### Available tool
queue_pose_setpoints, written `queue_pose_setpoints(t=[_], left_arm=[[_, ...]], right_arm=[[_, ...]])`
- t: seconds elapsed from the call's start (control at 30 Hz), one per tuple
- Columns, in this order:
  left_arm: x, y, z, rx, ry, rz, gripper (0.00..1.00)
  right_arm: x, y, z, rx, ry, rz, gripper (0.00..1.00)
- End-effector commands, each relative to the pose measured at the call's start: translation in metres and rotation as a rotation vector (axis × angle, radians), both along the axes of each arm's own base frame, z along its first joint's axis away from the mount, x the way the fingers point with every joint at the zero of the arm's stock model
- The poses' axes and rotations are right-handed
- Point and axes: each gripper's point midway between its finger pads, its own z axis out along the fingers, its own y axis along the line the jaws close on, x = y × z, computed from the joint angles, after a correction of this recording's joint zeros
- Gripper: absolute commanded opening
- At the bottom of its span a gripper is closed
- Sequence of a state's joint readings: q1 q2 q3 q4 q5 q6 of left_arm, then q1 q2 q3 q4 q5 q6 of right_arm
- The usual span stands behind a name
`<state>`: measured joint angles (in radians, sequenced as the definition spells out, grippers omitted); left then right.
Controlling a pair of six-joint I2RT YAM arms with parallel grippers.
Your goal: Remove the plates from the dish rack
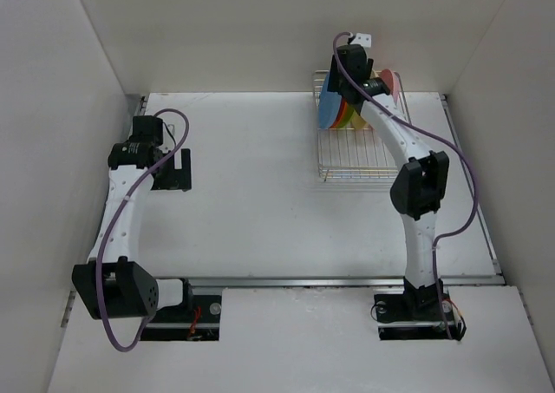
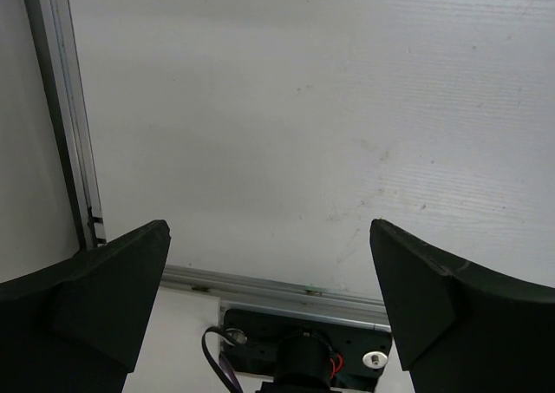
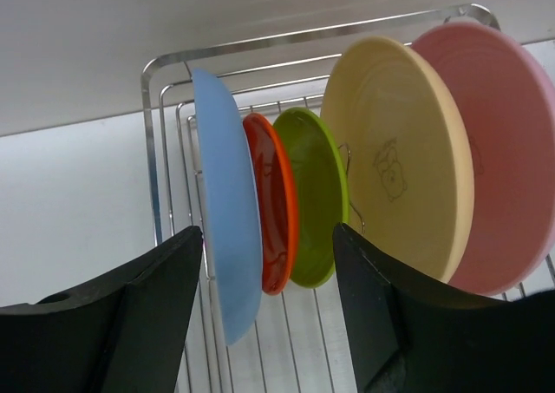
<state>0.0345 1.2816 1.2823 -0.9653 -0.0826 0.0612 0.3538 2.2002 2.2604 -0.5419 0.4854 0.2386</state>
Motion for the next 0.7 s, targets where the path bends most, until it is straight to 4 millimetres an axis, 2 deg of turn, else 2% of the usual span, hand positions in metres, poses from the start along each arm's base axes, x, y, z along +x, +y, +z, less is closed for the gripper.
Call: queue_pose_setpoints(t=[0.0,0.03,0.13,0.23,0.33,0.37,0.4,0.5,0.53,0.57,0.63,0.67], left_arm=[[0.003,0.004,0.010,0.014,-0.023,0.004,1.00],[0.003,0.004,0.010,0.014,-0.023,0.004,1.00],[0.003,0.002,0.010,0.006,-0.023,-0.001,1.00],[0.003,0.002,0.010,0.006,-0.023,-0.001,1.00],[0.003,0.001,0.010,-0.002,-0.023,-0.005,1.00],[0.003,0.001,0.010,-0.002,-0.023,-0.005,1.00],[0.003,0.001,0.010,-0.002,-0.023,-0.005,1.00],[0.003,0.001,0.010,0.002,-0.022,-0.013,1.00],[0.003,0.001,0.010,0.002,-0.022,-0.013,1.00],[0.003,0.001,0.010,0.002,-0.022,-0.013,1.00],[0.003,0.001,0.010,0.002,-0.022,-0.013,1.00],[0.003,0.001,0.010,0.002,-0.022,-0.013,1.00]], right_arm=[[0.008,0.008,0.019,0.016,-0.093,-0.012,0.67],[0.009,0.008,0.020,0.019,-0.101,-0.012,0.67],[0.010,0.019,0.004,0.007,-0.080,-0.002,0.65],[0.013,0.016,-0.006,-0.009,-0.066,-0.021,0.61],[0.021,0.023,-0.017,0.007,-0.067,-0.011,0.57],[0.023,0.024,-0.014,0.009,-0.072,-0.011,0.57],[0.023,0.030,-0.026,-0.001,-0.047,-0.001,0.56],[0.024,0.031,-0.031,-0.021,-0.048,-0.027,0.40],[0.024,0.031,-0.031,-0.021,-0.048,-0.028,0.30],[0.024,0.029,-0.030,-0.026,-0.050,-0.038,0.25],[0.018,0.028,-0.012,-0.036,-0.079,-0.055,0.13],[0.015,0.031,-0.006,-0.039,-0.096,-0.066,0.10]])
